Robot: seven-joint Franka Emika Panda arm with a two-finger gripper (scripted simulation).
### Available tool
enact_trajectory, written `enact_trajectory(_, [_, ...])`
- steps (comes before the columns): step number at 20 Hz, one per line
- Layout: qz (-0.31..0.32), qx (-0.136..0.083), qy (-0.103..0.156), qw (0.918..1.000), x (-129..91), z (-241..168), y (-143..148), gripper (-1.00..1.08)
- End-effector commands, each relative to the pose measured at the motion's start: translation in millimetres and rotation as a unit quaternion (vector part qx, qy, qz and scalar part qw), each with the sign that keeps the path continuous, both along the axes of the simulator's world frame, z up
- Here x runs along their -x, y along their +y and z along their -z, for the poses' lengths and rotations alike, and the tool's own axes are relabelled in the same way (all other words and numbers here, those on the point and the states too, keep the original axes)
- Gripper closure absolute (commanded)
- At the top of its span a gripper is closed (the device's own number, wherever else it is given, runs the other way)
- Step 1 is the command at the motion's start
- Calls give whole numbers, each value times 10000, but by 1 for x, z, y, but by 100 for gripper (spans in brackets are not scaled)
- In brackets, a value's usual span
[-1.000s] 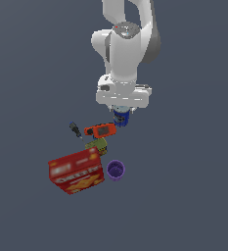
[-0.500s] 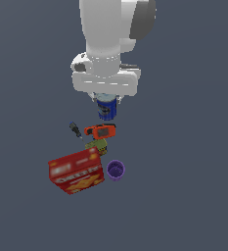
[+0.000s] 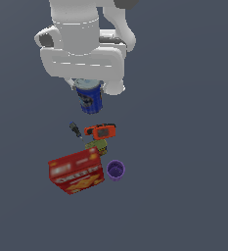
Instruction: Pick up a designated object from a clutter of objects.
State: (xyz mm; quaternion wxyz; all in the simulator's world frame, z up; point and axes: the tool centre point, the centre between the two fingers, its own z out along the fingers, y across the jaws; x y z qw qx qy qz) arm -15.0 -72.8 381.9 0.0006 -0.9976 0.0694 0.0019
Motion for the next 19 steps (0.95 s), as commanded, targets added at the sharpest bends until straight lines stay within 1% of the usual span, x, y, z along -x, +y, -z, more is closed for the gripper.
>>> enact_trajectory(1, [-3,5,-17,10000,-8,-17,-10,108])
enact_trajectory(10, [-4,9,-18,10000,-25,-49,-31,108])
enact_trajectory(19, [-4,9,-18,10000,-30,-58,-36,108])
